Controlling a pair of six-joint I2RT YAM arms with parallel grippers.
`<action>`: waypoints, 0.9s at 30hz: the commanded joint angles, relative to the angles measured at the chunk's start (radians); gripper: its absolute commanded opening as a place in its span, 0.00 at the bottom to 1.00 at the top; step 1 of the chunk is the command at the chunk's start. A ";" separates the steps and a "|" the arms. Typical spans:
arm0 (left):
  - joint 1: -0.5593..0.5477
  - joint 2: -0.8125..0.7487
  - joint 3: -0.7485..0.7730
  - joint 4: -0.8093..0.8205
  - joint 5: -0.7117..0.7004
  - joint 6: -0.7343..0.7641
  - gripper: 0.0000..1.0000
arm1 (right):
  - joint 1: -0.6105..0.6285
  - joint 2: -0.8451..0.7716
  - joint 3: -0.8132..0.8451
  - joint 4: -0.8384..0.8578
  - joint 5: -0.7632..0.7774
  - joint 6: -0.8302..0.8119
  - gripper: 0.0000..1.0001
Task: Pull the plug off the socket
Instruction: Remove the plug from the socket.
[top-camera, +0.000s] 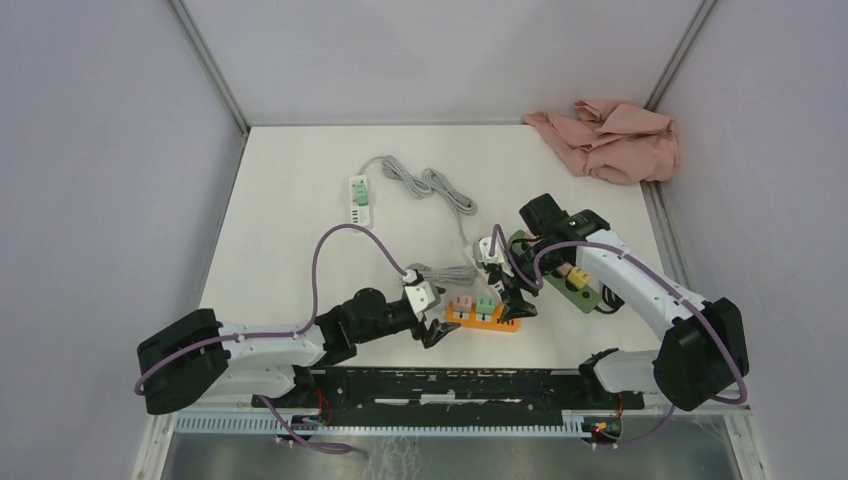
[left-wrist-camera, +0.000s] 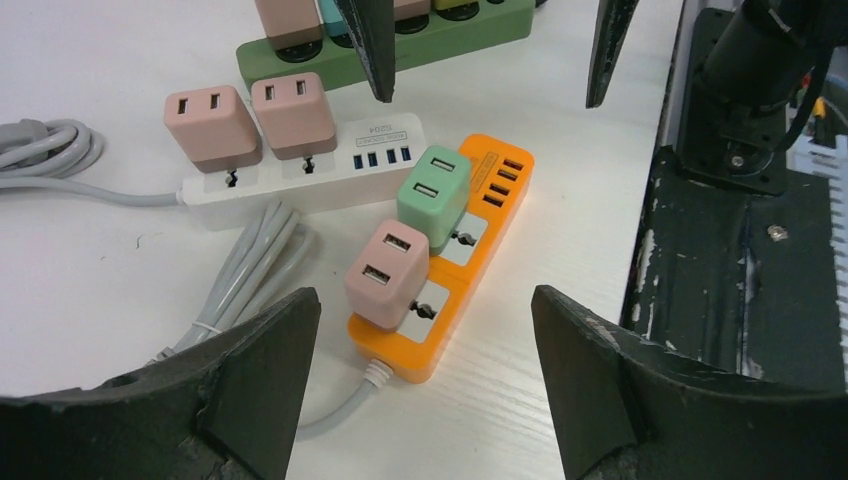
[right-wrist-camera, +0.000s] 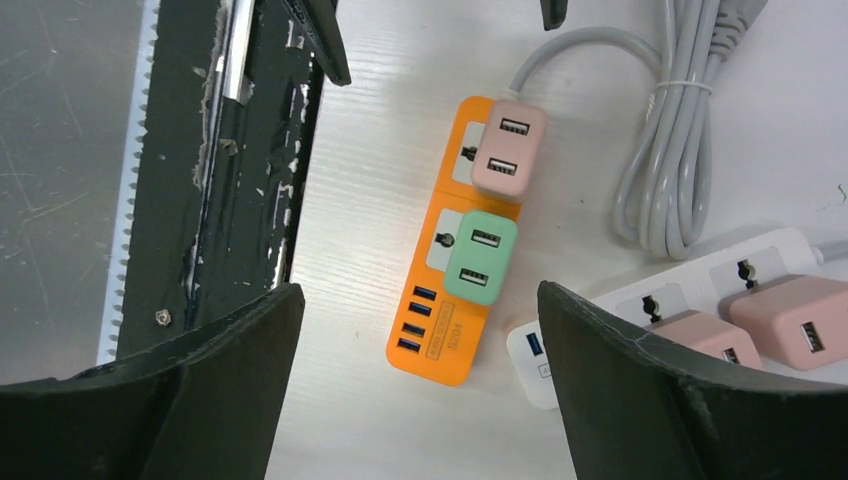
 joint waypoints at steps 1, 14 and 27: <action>-0.004 0.072 0.004 0.114 -0.005 0.123 0.84 | 0.028 -0.024 -0.020 0.101 0.057 0.055 0.91; 0.062 0.252 0.080 0.165 0.149 0.226 0.64 | 0.206 0.060 -0.087 0.311 0.316 0.203 0.67; 0.128 0.386 0.087 0.320 0.272 0.219 0.63 | 0.216 0.081 -0.107 0.376 0.352 0.264 0.60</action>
